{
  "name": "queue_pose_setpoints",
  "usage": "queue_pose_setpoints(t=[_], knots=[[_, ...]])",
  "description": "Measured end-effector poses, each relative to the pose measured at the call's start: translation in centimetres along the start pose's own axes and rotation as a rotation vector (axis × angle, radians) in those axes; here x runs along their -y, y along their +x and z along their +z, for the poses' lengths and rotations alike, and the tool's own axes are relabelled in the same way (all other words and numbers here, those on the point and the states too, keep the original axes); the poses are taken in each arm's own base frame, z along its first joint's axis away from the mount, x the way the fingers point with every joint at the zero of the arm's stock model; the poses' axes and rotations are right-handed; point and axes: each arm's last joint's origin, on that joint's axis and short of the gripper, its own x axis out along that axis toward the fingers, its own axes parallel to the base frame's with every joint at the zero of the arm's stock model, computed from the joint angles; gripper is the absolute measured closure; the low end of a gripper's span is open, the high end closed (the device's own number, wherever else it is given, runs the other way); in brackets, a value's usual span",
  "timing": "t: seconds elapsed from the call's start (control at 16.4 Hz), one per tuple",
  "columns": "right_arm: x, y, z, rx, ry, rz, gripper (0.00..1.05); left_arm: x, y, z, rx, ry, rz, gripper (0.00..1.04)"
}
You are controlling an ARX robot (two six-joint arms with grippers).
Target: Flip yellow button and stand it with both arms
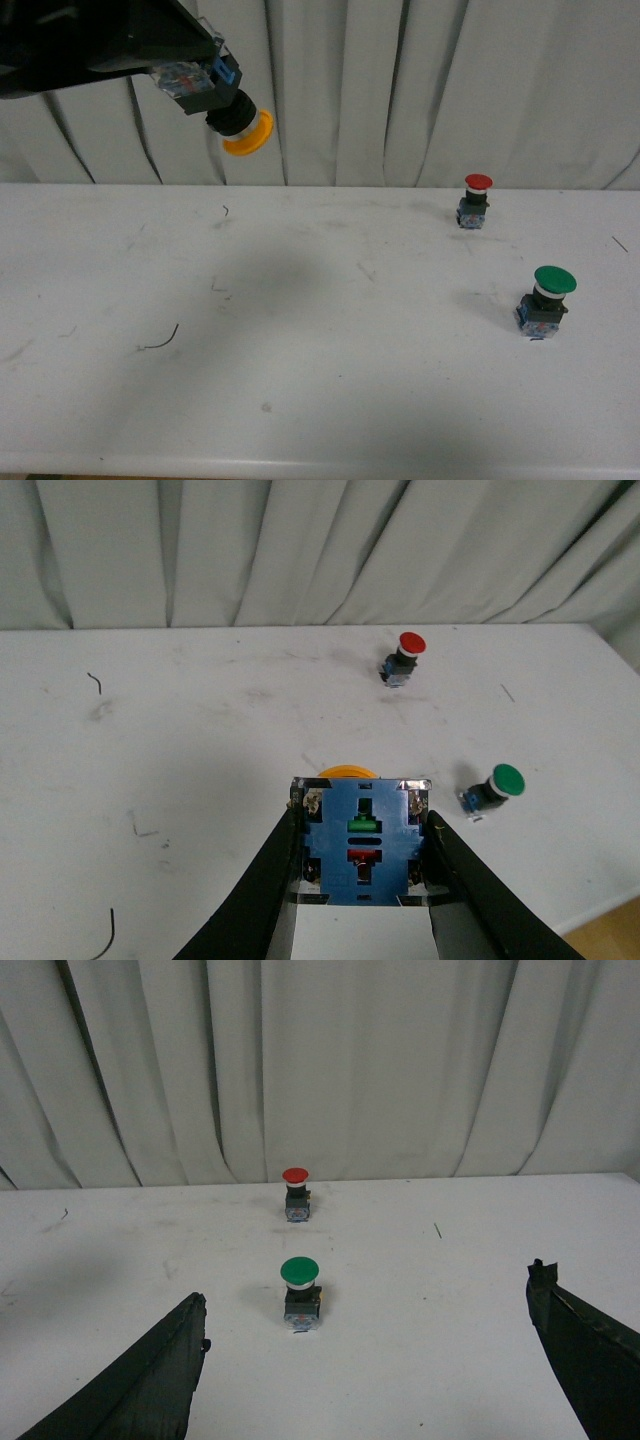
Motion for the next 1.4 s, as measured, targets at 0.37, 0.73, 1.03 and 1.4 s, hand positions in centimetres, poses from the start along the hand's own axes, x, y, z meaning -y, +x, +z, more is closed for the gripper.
queue_pose_setpoints(t=[0.37, 0.73, 1.03, 1.4], knots=[[0.0, 0.0, 0.0, 0.0, 0.0, 0.0, 0.07, 0.9, -1.7, -1.3, 0.06, -0.136, -0.244, 0.74], [0.0, 0.0, 0.0, 0.0, 0.0, 0.0, 0.07, 2.1, 1.7, -3.2, 0.124, -0.561, -0.615, 0.74], [0.0, 0.0, 0.0, 0.0, 0.0, 0.0, 0.07, 2.7, 3.6, -5.3, 0.096, -0.746, -0.649, 0.75], [0.0, 0.0, 0.0, -0.009, -0.005, 0.003, 0.07, 3.4, 4.9, -5.3, 0.084, -0.776, -0.634, 0.75]])
